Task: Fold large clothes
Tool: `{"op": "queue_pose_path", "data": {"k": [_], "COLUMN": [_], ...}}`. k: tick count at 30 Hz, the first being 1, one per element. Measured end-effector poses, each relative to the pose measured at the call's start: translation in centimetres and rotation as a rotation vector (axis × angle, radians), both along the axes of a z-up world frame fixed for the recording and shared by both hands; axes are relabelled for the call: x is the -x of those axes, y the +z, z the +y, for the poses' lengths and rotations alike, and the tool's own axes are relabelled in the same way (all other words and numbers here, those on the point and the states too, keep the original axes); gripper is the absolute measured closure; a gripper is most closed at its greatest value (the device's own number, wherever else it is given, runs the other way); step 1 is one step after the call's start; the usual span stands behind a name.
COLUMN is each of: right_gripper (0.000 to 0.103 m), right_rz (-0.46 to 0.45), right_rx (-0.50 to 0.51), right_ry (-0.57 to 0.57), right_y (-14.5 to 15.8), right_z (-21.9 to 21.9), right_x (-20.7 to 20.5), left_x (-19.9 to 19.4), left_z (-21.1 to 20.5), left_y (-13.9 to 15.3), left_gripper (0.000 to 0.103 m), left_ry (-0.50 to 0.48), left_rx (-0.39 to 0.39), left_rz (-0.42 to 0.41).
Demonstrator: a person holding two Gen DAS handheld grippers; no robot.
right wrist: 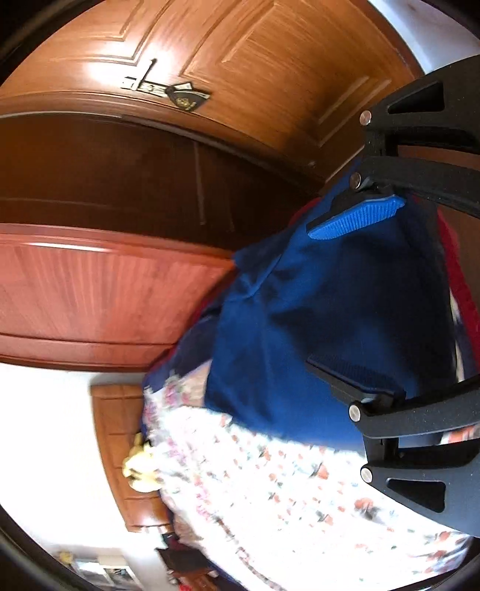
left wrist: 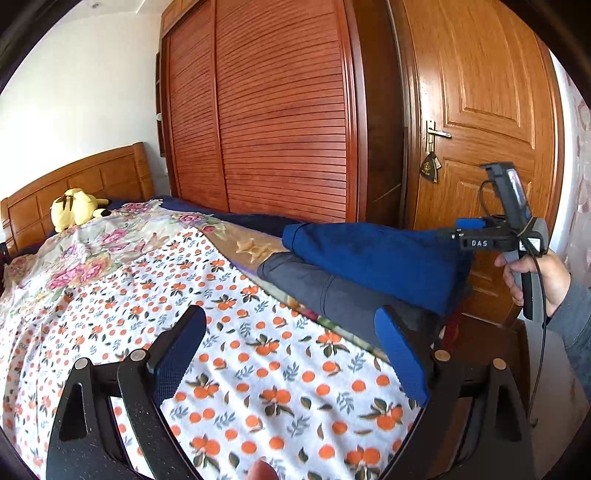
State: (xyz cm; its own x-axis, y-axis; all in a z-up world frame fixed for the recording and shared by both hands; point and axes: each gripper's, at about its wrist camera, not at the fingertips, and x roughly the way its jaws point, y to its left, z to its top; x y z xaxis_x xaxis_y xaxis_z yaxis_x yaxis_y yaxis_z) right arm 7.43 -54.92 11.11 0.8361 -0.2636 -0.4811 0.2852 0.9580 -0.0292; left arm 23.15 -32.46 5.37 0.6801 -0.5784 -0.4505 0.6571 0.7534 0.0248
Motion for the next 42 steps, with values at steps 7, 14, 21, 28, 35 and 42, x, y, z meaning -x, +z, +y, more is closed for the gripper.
{"op": "queue_pose_path", "data": {"k": [7, 14, 21, 28, 35, 42], "right_gripper": [0.023, 0.023, 0.023, 0.023, 0.023, 0.023], "right_rz": [-0.08, -0.085, -0.08, -0.076, -0.072, -0.108], "right_rx": [0.025, -0.002, -0.001, -0.066, -0.097, -0.112], "right_ry": [0.058, 0.197, 0.333, 0.448, 0.536, 0.603], "right_y": [-0.8, -3.1, -5.3, -6.5, -6.6, -5.8], "right_z": [8.5, 16.6, 22.2, 25.7, 28.2, 30.1], "right_x": [3.3, 5.3, 5.9, 7.1, 9.3, 10.5], "left_x": [2.1, 3.5, 4.8, 7.2, 10.2, 13.7], "left_z": [3.7, 8.9, 15.2, 21.5, 26.6, 29.5], "left_y": [-1.7, -4.5, -7.6, -9.5, -8.9, -7.2], "left_gripper": [0.01, 0.01, 0.01, 0.01, 0.01, 0.01], "left_ry": [0.029, 0.092, 0.247, 0.396, 0.523, 0.614], "left_rx": [-0.022, 0.006, 0.009, 0.021, 0.032, 0.041], "left_rz": [0.028, 0.085, 0.127, 0.165, 0.15, 0.096]}}
